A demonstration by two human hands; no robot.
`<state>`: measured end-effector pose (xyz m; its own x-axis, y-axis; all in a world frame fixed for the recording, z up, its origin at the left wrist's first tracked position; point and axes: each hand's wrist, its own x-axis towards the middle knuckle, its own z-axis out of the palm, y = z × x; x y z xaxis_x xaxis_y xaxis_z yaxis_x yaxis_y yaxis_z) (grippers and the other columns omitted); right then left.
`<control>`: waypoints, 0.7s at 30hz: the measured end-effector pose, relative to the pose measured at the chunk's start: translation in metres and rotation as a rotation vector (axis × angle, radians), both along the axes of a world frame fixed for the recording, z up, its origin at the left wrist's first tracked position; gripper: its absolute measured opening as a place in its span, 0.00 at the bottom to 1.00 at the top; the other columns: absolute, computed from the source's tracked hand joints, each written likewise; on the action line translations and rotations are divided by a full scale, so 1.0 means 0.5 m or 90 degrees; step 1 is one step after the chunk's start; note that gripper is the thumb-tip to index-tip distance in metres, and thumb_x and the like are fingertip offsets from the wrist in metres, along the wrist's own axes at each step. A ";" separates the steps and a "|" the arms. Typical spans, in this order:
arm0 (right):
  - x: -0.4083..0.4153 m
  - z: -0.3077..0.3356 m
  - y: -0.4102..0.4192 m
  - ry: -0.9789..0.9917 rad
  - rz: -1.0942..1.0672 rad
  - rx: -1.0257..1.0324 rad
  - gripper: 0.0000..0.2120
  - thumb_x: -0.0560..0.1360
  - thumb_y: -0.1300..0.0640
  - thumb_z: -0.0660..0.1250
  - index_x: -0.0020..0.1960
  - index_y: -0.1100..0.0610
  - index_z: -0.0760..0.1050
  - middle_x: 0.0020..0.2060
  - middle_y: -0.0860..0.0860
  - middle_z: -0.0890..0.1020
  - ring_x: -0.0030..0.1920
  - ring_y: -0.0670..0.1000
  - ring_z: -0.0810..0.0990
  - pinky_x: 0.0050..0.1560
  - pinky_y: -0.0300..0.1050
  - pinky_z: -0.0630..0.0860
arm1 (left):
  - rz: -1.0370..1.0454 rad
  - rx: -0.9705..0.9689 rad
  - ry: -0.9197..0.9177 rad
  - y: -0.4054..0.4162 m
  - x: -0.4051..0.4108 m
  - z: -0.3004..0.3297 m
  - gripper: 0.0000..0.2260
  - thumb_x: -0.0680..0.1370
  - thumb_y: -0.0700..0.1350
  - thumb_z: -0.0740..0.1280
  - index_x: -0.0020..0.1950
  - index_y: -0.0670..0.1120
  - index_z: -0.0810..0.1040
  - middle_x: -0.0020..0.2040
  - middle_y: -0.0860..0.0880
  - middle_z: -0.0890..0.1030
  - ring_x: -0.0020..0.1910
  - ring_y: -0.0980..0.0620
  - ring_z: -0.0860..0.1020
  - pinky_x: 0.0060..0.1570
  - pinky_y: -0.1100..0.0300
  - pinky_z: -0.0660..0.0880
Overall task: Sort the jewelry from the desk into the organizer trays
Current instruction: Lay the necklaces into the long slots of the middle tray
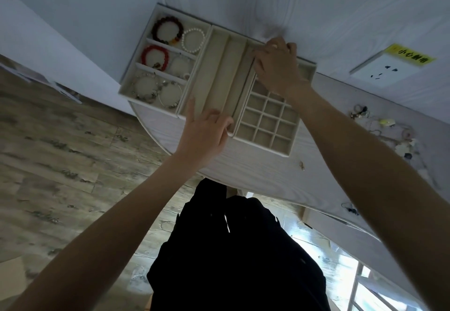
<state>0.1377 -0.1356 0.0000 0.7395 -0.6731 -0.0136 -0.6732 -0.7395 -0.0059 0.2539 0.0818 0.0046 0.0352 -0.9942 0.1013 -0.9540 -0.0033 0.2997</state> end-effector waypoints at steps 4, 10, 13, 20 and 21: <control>-0.026 0.053 0.054 -0.306 -0.187 0.139 0.15 0.77 0.56 0.56 0.57 0.55 0.79 0.53 0.51 0.82 0.55 0.54 0.77 0.55 0.47 0.67 | 0.026 -0.031 0.117 -0.025 -0.001 0.059 0.10 0.76 0.43 0.59 0.50 0.44 0.79 0.38 0.49 0.82 0.37 0.46 0.79 0.42 0.56 0.71; -0.213 0.110 0.189 -0.468 -0.378 0.111 0.12 0.77 0.53 0.60 0.53 0.55 0.80 0.41 0.51 0.85 0.41 0.47 0.82 0.41 0.42 0.77 | 0.005 -0.083 0.269 -0.079 -0.102 0.130 0.13 0.80 0.50 0.56 0.53 0.49 0.79 0.36 0.53 0.82 0.33 0.54 0.80 0.31 0.56 0.75; -0.342 0.115 0.245 -0.415 -0.438 0.096 0.14 0.77 0.50 0.59 0.50 0.56 0.80 0.38 0.51 0.84 0.39 0.50 0.82 0.38 0.43 0.77 | -0.113 -0.111 0.306 -0.107 -0.200 0.142 0.14 0.80 0.49 0.56 0.55 0.46 0.79 0.32 0.51 0.80 0.30 0.56 0.77 0.28 0.59 0.72; -0.680 0.096 0.313 -0.205 -0.624 0.133 0.10 0.78 0.55 0.61 0.56 0.54 0.79 0.50 0.55 0.82 0.52 0.57 0.77 0.49 0.46 0.71 | -0.349 0.124 0.168 -0.193 -0.491 0.075 0.12 0.79 0.45 0.61 0.60 0.46 0.76 0.56 0.49 0.80 0.54 0.49 0.75 0.53 0.51 0.73; -0.717 0.091 0.315 -0.181 -0.627 0.133 0.11 0.78 0.55 0.61 0.57 0.54 0.78 0.52 0.55 0.81 0.54 0.57 0.76 0.51 0.47 0.70 | -0.376 0.156 0.156 -0.204 -0.527 0.066 0.13 0.79 0.45 0.62 0.63 0.46 0.75 0.58 0.49 0.79 0.57 0.49 0.74 0.55 0.53 0.72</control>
<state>-0.2210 0.0221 0.0456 -0.1408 -0.9838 -0.1107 -0.9312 0.1695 -0.3226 -0.0098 -0.0203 0.0373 -0.5270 -0.8468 -0.0716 -0.7217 0.4015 0.5638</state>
